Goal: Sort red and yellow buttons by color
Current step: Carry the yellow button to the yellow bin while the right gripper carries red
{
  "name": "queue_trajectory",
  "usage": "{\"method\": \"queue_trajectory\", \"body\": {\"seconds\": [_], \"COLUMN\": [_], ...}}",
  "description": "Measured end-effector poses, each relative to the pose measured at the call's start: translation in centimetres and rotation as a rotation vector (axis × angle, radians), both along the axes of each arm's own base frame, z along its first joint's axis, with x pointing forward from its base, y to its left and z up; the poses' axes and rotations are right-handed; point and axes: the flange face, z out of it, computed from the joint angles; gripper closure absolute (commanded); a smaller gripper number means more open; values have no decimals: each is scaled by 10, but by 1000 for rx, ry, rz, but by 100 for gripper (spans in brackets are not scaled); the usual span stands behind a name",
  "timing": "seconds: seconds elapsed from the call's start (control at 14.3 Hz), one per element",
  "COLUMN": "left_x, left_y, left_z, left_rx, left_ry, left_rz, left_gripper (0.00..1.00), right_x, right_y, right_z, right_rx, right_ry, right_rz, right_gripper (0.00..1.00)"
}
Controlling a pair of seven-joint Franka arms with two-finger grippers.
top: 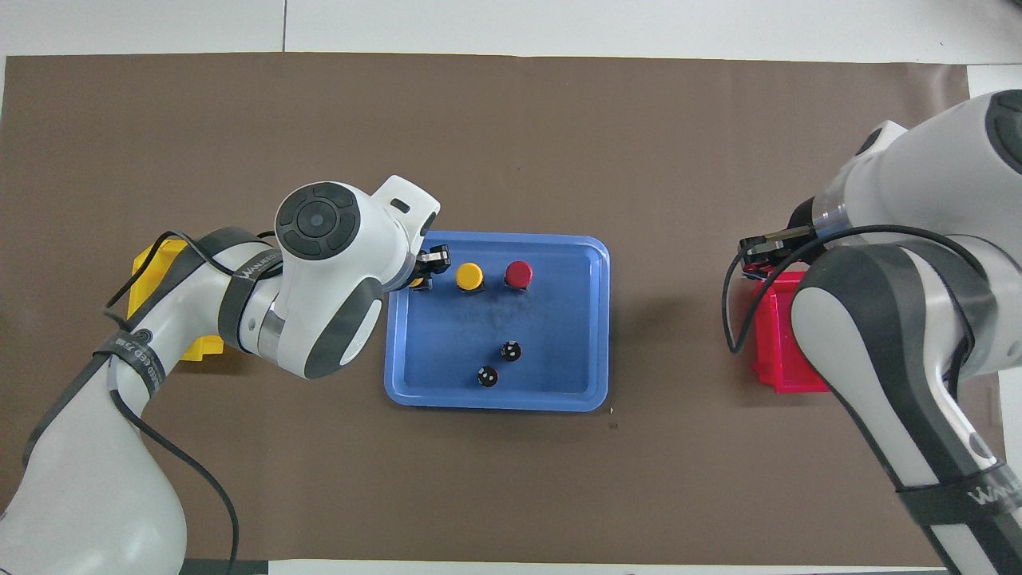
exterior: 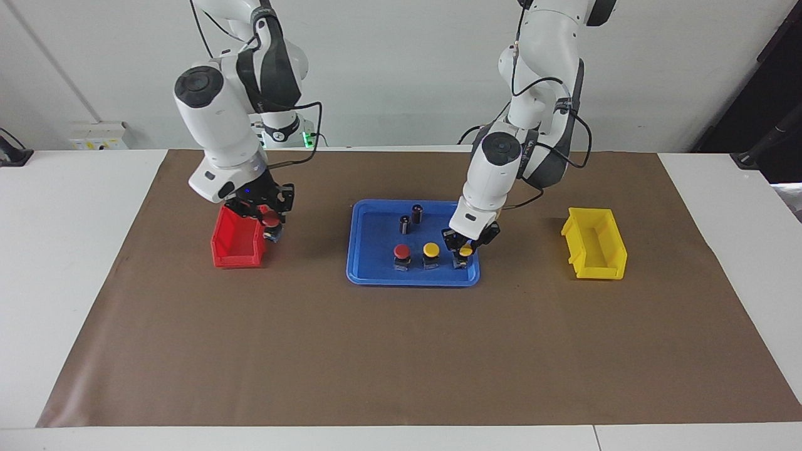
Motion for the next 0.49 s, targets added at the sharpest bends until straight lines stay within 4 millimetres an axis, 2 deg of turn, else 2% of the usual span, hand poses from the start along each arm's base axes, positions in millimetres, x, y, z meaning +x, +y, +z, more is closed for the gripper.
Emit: {"method": "queue_trajectory", "body": {"seconds": [0.14, 0.28, 0.42, 0.49], "left_x": [4, 6, 10, 15], "left_y": [13, 46, 102, 139], "left_z": [36, 84, 125, 139], "left_rx": [23, 41, 46, 47], "left_ry": [29, 47, 48, 51], "left_rz": [19, 55, 43, 27], "left_gripper": [97, 98, 98, 98], "right_x": [-6, -19, -32, -39], "right_y": [-39, -65, -74, -73], "right_z": [-7, -23, -39, -47], "right_rx": [21, 68, 80, 80], "right_ry": [14, 44, 55, 59], "right_rz": [13, 9, 8, 14], "right_gripper": [84, 84, 84, 84]}}
